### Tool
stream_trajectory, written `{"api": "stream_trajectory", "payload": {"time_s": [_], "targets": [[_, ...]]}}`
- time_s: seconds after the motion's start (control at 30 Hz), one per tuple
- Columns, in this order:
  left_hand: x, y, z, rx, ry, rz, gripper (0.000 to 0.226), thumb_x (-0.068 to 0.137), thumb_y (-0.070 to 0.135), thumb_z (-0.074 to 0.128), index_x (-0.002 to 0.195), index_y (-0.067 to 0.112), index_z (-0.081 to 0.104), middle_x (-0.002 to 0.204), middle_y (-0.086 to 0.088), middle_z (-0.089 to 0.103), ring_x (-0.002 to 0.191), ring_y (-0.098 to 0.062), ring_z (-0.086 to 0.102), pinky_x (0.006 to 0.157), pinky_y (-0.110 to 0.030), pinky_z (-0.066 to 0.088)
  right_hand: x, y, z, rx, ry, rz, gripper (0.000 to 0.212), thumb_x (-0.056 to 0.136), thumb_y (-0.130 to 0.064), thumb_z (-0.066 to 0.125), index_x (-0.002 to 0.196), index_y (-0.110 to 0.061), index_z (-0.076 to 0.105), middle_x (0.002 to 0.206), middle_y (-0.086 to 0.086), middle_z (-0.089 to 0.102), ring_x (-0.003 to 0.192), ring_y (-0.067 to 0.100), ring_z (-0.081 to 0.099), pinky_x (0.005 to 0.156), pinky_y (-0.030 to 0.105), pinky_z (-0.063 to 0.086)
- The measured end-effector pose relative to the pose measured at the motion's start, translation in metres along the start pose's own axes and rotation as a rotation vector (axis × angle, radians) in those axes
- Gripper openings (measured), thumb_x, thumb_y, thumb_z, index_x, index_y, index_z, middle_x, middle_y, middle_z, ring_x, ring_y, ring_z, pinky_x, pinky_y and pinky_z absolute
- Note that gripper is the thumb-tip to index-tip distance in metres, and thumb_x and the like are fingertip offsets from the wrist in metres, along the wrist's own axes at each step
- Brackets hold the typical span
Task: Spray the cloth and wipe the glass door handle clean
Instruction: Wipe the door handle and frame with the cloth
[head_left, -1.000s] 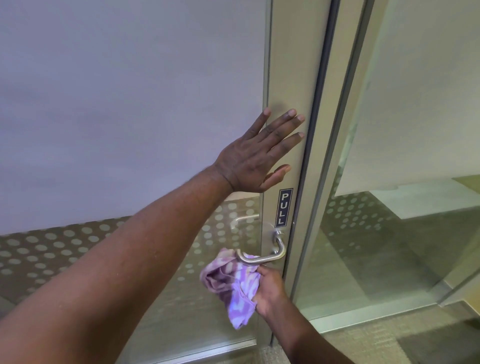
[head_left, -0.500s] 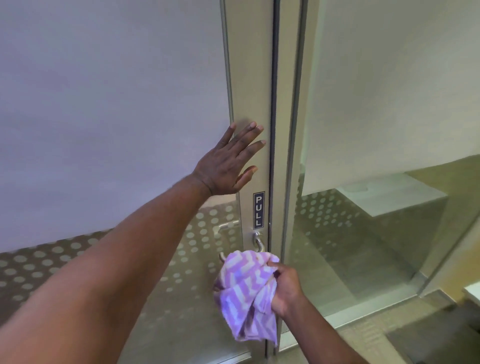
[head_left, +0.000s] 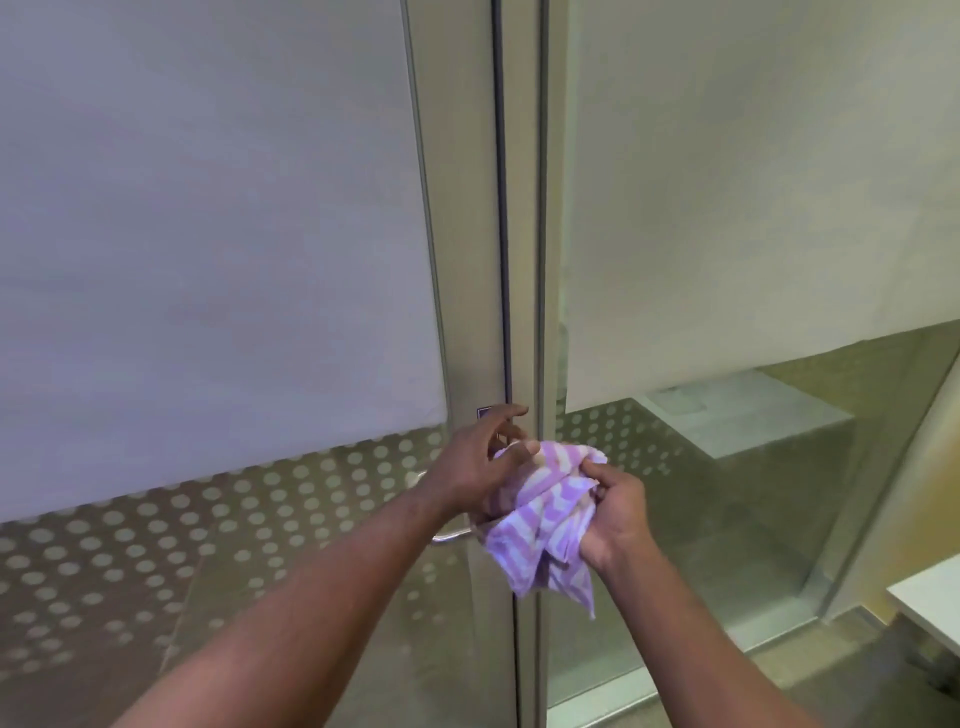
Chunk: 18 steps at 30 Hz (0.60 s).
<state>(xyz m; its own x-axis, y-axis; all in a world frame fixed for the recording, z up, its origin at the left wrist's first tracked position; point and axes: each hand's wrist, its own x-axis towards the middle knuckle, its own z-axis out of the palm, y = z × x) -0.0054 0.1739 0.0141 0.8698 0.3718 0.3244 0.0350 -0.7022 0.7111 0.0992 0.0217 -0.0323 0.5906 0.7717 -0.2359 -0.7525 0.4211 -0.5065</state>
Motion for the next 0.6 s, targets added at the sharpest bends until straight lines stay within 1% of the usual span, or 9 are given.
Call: {"api": "stream_trajectory", "payload": {"time_s": [0.1,0.2,0.3,0.37,0.4,0.47,0.53,0.57,0.6], "targets": [[-0.009,0.003,0.014,-0.124,-0.022,-0.079,0.071,0.072,0.070,0.069,0.133,0.035,0.060,0.125,0.013,0.067,0.116,-0.006,0.064,0.101,-0.030,0.051,-0.010,-0.017,0.009,-0.062,0.035,-0.019,0.045,0.091,-0.018,0.051,0.127,0.005,0.064,0.128,0.036,0.065,0.124,0.053,0.061,0.108,0.067,0.042],[-0.011,0.008,0.019,-0.204,-0.043,-0.123,0.055,0.071,0.051,0.086,0.120,0.034,0.067,0.113,0.012,0.073,0.104,-0.006,0.070,0.093,-0.034,0.058,-0.017,-0.029,0.017,-0.109,0.062,-0.072,0.040,0.092,-0.018,0.050,0.121,0.003,0.066,0.124,0.032,0.069,0.115,0.049,0.067,0.103,0.061,0.050],[-0.007,0.015,0.021,-0.287,-0.014,-0.147,0.039,0.073,0.039,0.089,0.105,0.024,0.072,0.101,-0.001,0.078,0.091,-0.016,0.075,0.086,-0.044,0.061,-0.023,-0.037,0.022,-0.136,0.002,-0.136,0.029,0.092,-0.017,0.051,0.112,-0.003,0.067,0.109,0.028,0.072,0.098,0.043,0.070,0.092,0.054,0.057],[-0.003,0.021,0.022,-0.308,0.037,-0.140,0.033,0.074,0.034,0.089,0.100,0.020,0.074,0.097,-0.004,0.079,0.084,-0.014,0.072,0.083,-0.043,0.060,-0.025,-0.041,0.020,-0.144,-0.079,-0.212,0.022,0.091,-0.014,0.055,0.106,-0.005,0.068,0.100,0.024,0.071,0.089,0.038,0.071,0.082,0.048,0.060],[-0.002,0.025,0.022,-0.318,0.062,-0.138,0.032,0.074,0.033,0.088,0.099,0.020,0.074,0.095,-0.003,0.079,0.083,-0.013,0.072,0.083,-0.042,0.060,-0.026,-0.043,0.019,-0.157,-0.114,-0.254,0.020,0.090,-0.013,0.058,0.104,-0.004,0.069,0.098,0.023,0.071,0.088,0.037,0.070,0.081,0.047,0.060],[0.001,0.031,0.022,-0.345,0.112,-0.124,0.027,0.074,0.030,0.085,0.095,0.019,0.073,0.091,0.001,0.078,0.080,-0.012,0.069,0.080,-0.038,0.058,-0.032,-0.045,0.015,-0.207,-0.210,-0.304,0.024,0.088,-0.013,0.063,0.107,0.001,0.068,0.102,0.025,0.070,0.096,0.039,0.068,0.089,0.051,0.059],[0.004,0.035,0.022,-0.367,0.149,-0.092,0.020,0.076,0.023,0.083,0.091,0.016,0.072,0.086,0.004,0.074,0.076,-0.010,0.066,0.077,-0.035,0.055,-0.039,-0.045,0.008,-0.336,-0.282,-0.312,0.043,0.088,-0.012,0.068,0.124,0.011,0.060,0.117,0.033,0.066,0.110,0.046,0.065,0.102,0.060,0.052],[0.007,0.037,0.022,-0.376,0.161,-0.073,0.019,0.076,0.019,0.082,0.091,0.015,0.072,0.085,0.004,0.074,0.076,-0.010,0.066,0.077,-0.034,0.055,-0.042,-0.045,0.004,-0.431,-0.277,-0.323,0.049,0.087,-0.011,0.069,0.130,0.010,0.057,0.123,0.033,0.066,0.112,0.047,0.065,0.103,0.059,0.052],[0.009,0.040,0.021,-0.382,0.169,-0.061,0.018,0.077,0.016,0.082,0.092,0.014,0.072,0.086,0.002,0.074,0.077,-0.010,0.066,0.077,-0.034,0.055,-0.046,-0.045,0.000,-0.527,-0.256,-0.343,0.051,0.085,-0.011,0.071,0.131,0.007,0.059,0.124,0.030,0.069,0.111,0.045,0.068,0.099,0.054,0.056]]}}
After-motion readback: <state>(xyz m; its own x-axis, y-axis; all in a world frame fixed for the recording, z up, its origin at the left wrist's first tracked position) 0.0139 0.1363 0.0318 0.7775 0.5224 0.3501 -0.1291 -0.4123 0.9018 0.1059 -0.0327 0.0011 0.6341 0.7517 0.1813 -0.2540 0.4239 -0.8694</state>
